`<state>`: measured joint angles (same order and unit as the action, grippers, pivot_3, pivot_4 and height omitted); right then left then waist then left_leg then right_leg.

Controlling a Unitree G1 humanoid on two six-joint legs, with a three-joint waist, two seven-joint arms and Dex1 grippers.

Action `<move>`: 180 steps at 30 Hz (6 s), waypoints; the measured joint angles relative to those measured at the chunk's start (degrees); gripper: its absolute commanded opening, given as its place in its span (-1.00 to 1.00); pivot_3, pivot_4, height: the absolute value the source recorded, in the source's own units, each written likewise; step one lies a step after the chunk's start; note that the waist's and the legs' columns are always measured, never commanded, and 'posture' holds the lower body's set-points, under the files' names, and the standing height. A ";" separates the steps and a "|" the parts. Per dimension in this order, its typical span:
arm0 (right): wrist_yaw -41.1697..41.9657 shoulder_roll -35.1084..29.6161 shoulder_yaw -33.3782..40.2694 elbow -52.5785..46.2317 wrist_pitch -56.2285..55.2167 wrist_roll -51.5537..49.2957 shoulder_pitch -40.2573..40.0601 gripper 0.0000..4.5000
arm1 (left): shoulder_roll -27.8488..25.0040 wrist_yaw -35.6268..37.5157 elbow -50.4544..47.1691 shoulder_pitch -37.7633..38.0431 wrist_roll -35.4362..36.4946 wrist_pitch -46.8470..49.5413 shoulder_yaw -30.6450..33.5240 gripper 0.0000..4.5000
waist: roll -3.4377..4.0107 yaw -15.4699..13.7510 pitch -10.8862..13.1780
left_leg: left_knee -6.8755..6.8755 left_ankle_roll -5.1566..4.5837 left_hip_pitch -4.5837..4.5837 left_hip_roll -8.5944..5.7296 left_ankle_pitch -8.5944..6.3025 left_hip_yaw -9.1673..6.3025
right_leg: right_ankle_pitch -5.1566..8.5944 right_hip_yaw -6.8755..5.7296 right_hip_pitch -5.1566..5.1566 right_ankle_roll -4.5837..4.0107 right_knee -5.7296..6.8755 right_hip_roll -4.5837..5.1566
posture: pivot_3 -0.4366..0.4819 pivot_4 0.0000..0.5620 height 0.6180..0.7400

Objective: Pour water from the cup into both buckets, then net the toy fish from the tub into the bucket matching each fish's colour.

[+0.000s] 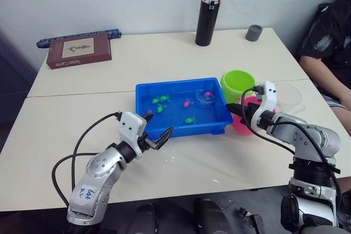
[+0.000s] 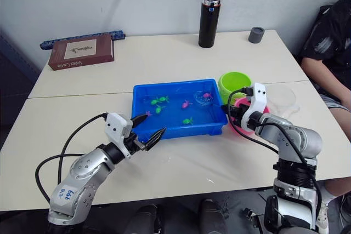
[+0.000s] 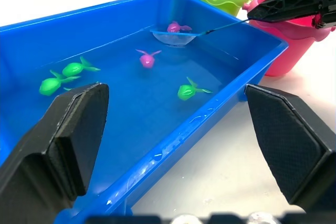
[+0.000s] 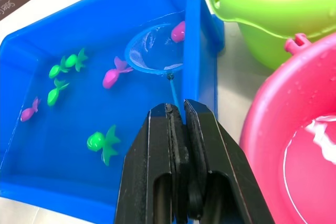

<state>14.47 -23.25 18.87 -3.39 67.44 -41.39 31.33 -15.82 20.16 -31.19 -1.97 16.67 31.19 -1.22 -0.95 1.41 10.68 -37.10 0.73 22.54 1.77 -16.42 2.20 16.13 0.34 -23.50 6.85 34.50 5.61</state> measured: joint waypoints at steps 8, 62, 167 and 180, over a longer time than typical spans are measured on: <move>0.04 -0.24 -1.33 -2.10 -1.50 1.13 -0.11 -1.00 | 0.04 0.03 0.18 -0.03 -0.01 -0.10 -0.08 0.98 | 0.00 0.06 0.00 | 0.01 0.00 0.00 0.00 0.00 0.00 | 0.00 0.00 -0.01 0.00 0.00 -0.02 | -0.05 -0.47 1.00; 1.25 -12.49 13.83 -49.04 -21.85 17.68 -43.81 -1.00 | -1.79 12.47 11.61 -11.26 1.96 -2.56 -3.43 0.98 | -0.01 -1.47 0.00 | -0.08 -0.04 0.18 -0.06 0.03 0.13 | 0.08 -0.07 0.03 -0.15 -0.21 -0.16 | -0.05 -0.47 1.00; 34.50 -24.96 -27.71 12.92 -91.04 49.21 -5.56 -1.00 | -0.92 3.18 4.26 1.51 -1.13 -9.22 -1.01 0.98 | -0.02 -1.19 0.00 | -0.21 -0.05 -0.45 -0.08 0.07 0.27 | -0.12 -0.15 0.79 0.21 -0.17 -0.08 | -0.05 -0.47 1.00; 44.68 -23.69 -27.70 9.47 -79.37 41.10 -2.15 -1.00 | -0.89 3.11 4.26 1.12 -1.12 -9.06 -1.04 0.98 | -0.02 -1.19 0.00 | -0.21 -0.03 -0.46 -0.04 0.06 0.24 | -0.12 -0.17 0.78 0.21 -0.13 -0.06 | -0.05 -0.47 1.00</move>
<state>59.15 -46.95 -8.83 6.08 -11.93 -0.29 29.18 -16.71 23.27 -26.93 -0.84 15.54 22.12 -2.26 -0.97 0.22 10.68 -37.31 0.69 22.08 1.73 -16.36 2.44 16.01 0.18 -22.72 7.05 34.37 5.55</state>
